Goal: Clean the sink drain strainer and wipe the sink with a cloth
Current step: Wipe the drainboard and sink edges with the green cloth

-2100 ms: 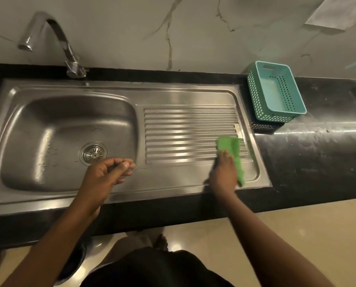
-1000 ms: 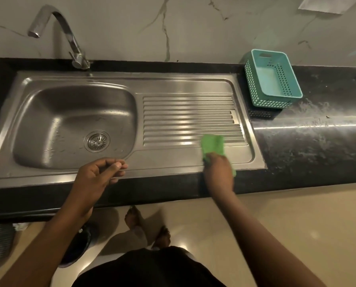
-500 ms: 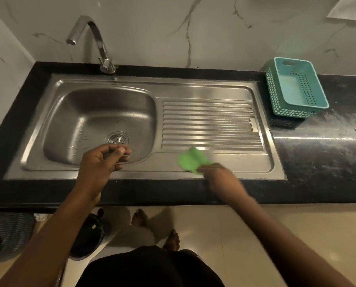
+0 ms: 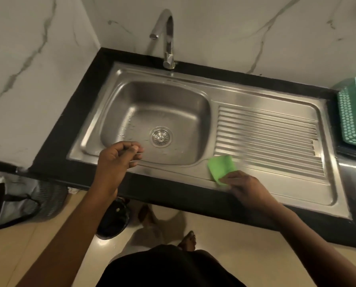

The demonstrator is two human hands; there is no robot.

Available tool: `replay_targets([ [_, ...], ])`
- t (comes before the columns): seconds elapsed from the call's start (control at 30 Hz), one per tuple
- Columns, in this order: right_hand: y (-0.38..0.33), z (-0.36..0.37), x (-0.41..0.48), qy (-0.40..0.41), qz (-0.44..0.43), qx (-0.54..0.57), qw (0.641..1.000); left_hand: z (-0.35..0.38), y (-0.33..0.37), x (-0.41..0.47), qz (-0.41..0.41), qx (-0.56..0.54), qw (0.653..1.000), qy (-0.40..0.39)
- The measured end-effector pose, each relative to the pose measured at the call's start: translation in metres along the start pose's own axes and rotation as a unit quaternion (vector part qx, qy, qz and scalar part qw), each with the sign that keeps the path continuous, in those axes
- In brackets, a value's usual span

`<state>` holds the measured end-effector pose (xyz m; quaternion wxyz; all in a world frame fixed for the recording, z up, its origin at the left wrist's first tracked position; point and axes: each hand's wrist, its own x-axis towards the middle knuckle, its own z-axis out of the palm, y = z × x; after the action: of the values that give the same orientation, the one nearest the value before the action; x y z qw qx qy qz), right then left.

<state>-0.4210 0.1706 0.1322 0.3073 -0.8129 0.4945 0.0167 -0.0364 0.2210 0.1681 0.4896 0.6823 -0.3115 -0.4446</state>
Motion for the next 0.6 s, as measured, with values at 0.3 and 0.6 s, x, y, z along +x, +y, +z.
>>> replay_targets([
  [0.3,-0.166,0.051,0.146,-0.120,-0.127,0.049,0.983,-0.097,0.008,0.035,-0.024,-0.042,0.994,0.096],
  [0.6,-0.316,0.115,0.260,-0.138,-0.199,0.036,0.969,-0.168,0.003,0.082,-0.036,-0.047,0.990,0.128],
])
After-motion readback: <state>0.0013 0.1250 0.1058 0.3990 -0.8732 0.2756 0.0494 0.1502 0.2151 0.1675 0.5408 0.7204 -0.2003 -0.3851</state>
